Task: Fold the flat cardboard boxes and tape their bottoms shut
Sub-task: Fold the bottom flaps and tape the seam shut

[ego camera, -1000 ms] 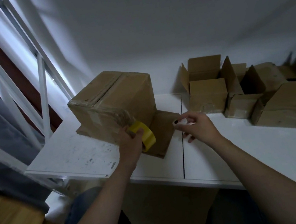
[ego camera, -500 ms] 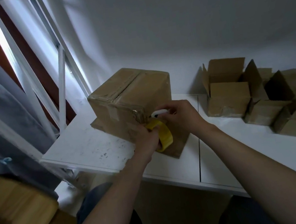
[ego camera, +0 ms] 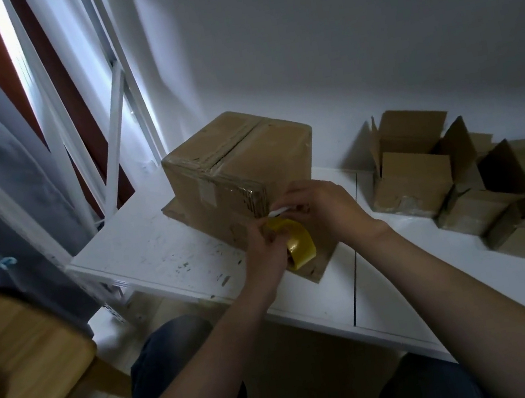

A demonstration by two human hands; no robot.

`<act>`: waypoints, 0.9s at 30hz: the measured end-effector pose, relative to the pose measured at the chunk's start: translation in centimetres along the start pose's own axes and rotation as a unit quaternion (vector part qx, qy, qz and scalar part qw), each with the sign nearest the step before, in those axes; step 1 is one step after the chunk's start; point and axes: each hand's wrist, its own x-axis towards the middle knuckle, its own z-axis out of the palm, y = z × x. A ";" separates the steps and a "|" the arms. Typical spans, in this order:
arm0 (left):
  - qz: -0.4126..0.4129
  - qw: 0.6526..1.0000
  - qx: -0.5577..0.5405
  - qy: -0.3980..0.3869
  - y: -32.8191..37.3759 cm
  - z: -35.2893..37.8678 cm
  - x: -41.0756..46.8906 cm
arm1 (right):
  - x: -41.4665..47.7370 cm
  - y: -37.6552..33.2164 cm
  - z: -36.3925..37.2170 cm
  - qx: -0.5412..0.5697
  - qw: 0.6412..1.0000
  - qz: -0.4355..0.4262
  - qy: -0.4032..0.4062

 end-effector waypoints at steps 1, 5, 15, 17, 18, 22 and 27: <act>-0.002 1.000 0.005 0.000 0.2 0.0 -0.1 | -0.1 -0.1 0.1 -0.009 1.000 -0.004 0.003; -0.030 1.000 0.001 -0.001 0.9 -0.1 -0.5 | 0.0 -0.4 0.3 -0.037 0.999 -0.015 0.023; -0.056 0.997 -0.057 -0.014 2.0 -0.5 -1.1 | 1.1 -1.3 -0.5 -0.111 0.992 -0.053 0.018; -0.051 0.997 -0.064 -0.013 1.8 -0.6 -1.2 | 1.3 -1.3 -0.2 -0.122 0.991 -0.058 0.002; -0.052 0.996 -0.067 -0.011 1.8 -0.6 -1.3 | 1.4 -1.2 0.0 -0.130 0.990 -0.060 -0.006; -0.057 0.996 -0.070 -0.007 1.6 -0.6 -1.1 | 1.9 -1.2 0.3 -0.160 0.985 -0.056 -0.042; -0.056 0.997 -0.051 -0.009 1.4 -0.6 -0.2 | 2.4 -1.8 0.6 -0.188 0.980 -0.026 -0.064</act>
